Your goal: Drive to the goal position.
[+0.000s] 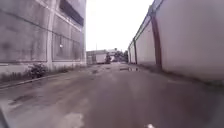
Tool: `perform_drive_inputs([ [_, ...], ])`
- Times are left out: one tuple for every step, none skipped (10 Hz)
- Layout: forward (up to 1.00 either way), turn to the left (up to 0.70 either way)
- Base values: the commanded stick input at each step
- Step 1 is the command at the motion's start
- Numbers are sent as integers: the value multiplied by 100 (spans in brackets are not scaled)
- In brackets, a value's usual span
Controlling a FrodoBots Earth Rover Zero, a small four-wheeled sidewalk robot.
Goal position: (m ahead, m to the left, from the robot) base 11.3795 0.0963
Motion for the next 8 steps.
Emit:
perform_drive_inputs([
  [85,0],
  [85,0],
  [85,0],
  [85,0],
  [85,0],
  [85,0],
  [85,0],
  [85,0],
])
